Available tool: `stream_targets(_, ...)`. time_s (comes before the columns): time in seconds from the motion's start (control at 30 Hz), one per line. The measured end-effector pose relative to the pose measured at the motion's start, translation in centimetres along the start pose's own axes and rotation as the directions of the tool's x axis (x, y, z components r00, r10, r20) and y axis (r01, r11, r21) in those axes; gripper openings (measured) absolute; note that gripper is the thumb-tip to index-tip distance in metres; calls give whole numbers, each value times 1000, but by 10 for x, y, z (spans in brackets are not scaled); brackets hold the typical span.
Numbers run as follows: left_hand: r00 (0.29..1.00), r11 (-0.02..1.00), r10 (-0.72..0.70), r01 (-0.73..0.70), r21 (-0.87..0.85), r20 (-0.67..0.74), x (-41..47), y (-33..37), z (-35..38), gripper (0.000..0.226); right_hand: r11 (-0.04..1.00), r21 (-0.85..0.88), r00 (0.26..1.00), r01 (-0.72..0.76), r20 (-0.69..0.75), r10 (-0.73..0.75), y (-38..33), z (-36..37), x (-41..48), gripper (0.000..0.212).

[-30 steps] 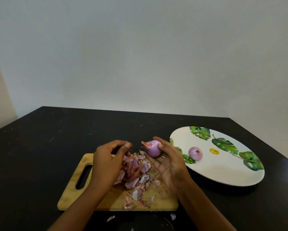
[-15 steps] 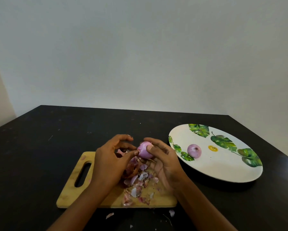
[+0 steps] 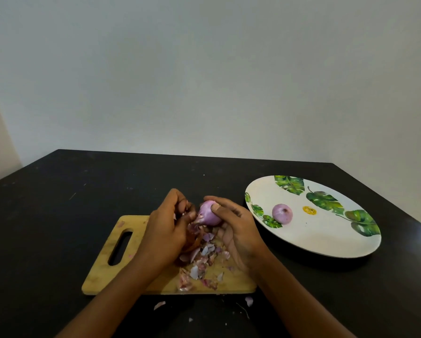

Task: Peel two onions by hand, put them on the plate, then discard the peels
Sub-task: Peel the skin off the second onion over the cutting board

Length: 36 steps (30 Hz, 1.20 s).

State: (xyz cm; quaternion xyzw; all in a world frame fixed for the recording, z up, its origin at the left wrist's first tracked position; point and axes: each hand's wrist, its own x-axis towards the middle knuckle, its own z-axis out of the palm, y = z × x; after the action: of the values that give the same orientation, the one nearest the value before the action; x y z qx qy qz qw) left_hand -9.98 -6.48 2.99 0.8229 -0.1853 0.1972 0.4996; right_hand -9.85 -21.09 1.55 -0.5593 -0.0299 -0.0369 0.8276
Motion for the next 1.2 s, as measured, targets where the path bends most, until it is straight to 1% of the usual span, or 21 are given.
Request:
stream_targets(0.07, 995, 988, -86, 78, -131, -52, 2, -1, -2, 21, 995, 96, 1000, -29, 9, 28, -2, 0, -1, 19)
stream_targets(0.13, 984, 969, -145, 120, -215, -102, 5, -4, -4, 14, 990, 135, 1000, -31, 3, 31, -2, 0, -1, 23)
stream_targets(0.2, 977, 963, -174, 143, -229, -121, 5, -7, -6, 13, 989, 147, 1000, -24, -9, 26, -2, 0, -1, 26)
stream_targets(0.27, 974, 969, -173, 143, -200, -143, 4, -7, -6, 26, 989, 146, 1000, -16, -3, 16, -2, 1, -1, 30)
stream_targets(0.33, 982, 973, -134, 105, -203, -136, 3, -4, -6, 45, 992, 125, 1000, -13, 5, 12, -3, 2, -2, 31)
stream_targets(0.37, 986, 972, -116, 87, -220, -122, 3, -2, -6, 48, 994, 112, 1000, -11, 2, 11, -2, 2, -3, 31)
stream_targets(0.43, 991, 961, -96, 68, -266, -93, 3, 1, -6, 38, 997, 72, 1000, -5, -17, 6, -1, 2, -2, 33)
stream_targets(0.5, 991, 945, -114, 85, -315, -72, 2, 5, -5, 33, 998, 55, 999, -15, -40, 17, 0, 2, -1, 39)
stream_targets(0.57, 988, 932, -145, 117, -344, -57, 1, 7, -3, 34, 996, 83, 998, -41, -43, 45, 0, 4, -3, 46)
stream_targets(0.63, 979, 905, -196, 160, -394, -51, -1, 8, -1, 35, 989, 125, 997, -73, -17, 76, -3, 7, -6, 50)
stream_targets(0.73, 964, 861, -257, 193, -470, -75, -1, 7, 0, 34, 972, 199, 992, -125, 1, 127, -4, 12, -9, 55)
stream_targets(0.87, 934, 835, -323, 206, -510, -152, -4, 8, 4, 28, 953, 277, 991, -121, -28, 134, -2, 14, -9, 47)
stream_targets(0.97, 922, 832, -343, 208, -515, -180, -6, 8, 5, 25, 957, 273, 994, -100, -24, 110, 1, 13, -9, 44)
stream_targets(1.1, 929, 877, -306, 190, -441, -209, -4, 6, 3, 24, 973, 220, 997, -69, -5, 72, 1, 12, -9, 40)
stream_targets(1.2, 937, 907, -269, 168, -387, -222, -3, 3, 3, 24, 983, 184, 999, -28, -12, 30, 2, 12, -10, 43)
